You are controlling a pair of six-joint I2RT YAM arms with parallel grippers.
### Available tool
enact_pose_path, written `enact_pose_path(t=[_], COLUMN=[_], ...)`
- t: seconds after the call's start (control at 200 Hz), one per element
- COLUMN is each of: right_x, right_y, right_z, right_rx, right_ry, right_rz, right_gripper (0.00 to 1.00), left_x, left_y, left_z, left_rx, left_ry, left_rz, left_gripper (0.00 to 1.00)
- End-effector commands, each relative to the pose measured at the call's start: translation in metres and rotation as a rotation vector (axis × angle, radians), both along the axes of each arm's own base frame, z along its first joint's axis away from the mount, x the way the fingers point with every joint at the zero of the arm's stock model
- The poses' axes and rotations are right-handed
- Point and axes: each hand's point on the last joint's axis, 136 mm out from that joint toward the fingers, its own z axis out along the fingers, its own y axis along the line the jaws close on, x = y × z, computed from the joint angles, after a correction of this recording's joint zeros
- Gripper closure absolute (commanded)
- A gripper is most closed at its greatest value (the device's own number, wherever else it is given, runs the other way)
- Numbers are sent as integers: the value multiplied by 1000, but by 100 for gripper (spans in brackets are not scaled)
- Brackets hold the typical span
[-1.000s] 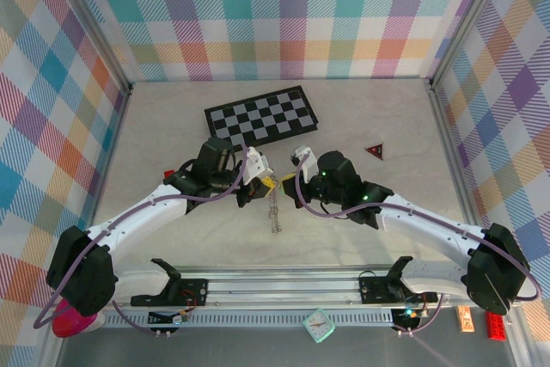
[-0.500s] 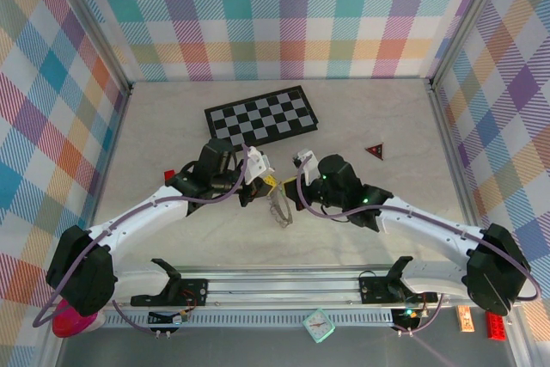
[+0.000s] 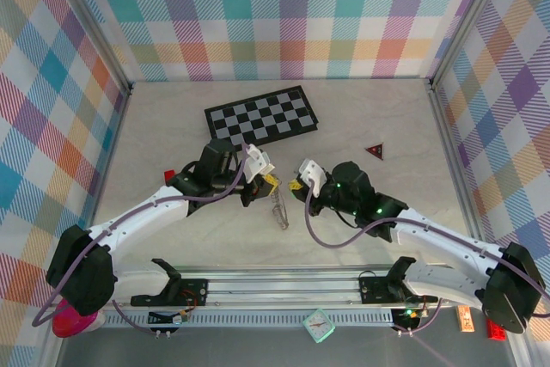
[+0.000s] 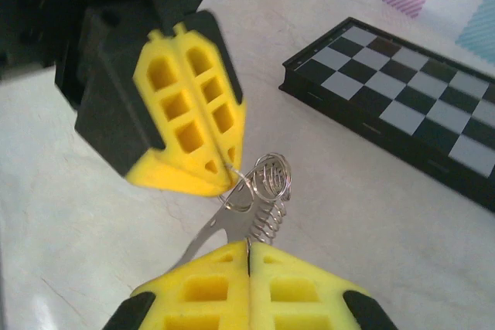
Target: Put the keys on the keyring
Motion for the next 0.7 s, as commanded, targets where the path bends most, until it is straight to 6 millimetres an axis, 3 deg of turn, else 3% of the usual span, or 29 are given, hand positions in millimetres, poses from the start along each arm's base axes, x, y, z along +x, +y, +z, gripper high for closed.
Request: enact_pose_path(t=[0.0,0.265,0.695], right_x=[0,16,24], right_y=[9,11,13], right_z=[9,11,20], right_rx=[-94,-123,-126], right_ry=[-199,-250,-252], right_rz=[124,80,44], right_gripper=[100,100,100], left_x=[2,-1,-3], left_y=[-11,-15,-16], left_z=[21,19,18], left_rx=[-78,-81,-79], left_ry=[61,111,126], left_rz=[19,1,-10], left_gripper=[100,100,100])
